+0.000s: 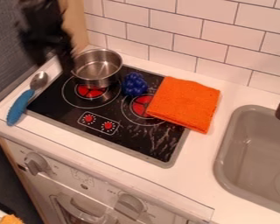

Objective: Moved the spoon to the right side of the stove

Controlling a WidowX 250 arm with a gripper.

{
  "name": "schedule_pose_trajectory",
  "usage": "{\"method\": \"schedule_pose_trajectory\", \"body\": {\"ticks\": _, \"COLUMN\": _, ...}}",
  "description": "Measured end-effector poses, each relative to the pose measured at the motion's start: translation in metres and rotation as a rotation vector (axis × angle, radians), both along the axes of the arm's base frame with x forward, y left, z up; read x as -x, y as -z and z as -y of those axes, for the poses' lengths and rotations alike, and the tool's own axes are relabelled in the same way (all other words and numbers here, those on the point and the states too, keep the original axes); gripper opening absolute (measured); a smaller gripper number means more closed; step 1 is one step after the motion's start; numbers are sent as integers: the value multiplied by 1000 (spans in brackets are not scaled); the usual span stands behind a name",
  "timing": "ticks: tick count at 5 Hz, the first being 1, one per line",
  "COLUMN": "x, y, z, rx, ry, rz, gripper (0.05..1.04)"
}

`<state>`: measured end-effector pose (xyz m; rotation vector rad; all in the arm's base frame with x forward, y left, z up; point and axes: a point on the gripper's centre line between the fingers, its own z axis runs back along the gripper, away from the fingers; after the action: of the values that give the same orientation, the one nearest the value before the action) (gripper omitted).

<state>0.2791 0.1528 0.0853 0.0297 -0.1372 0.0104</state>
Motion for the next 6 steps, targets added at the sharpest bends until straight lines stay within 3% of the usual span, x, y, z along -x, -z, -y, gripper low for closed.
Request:
{"method": "schedule_pose_trajectory", "body": {"ticks": 1, "x": 14, "y": 39, "z": -39, "rx": -46, "ry": -103, "rz": -76, "gripper": 1001}}
{"method": "schedule_pose_trajectory", "body": {"ticks": 2, "x": 19, "y": 71, "z": -75, "rx": -50, "ry": -201, "rz": -148, "gripper": 999}}
{"method": "schedule_pose_trajectory", "body": {"ticks": 4, "x": 21, "y": 80, "z": -81, "rx": -57, "ry": -202, "rz": -178, "gripper": 950}}
{"method": "schedule_pose_trajectory", "body": {"ticks": 6, "x": 25, "y": 79, "z": -62, "rx": -79, "ry": -163, "rz": -149, "gripper": 406}}
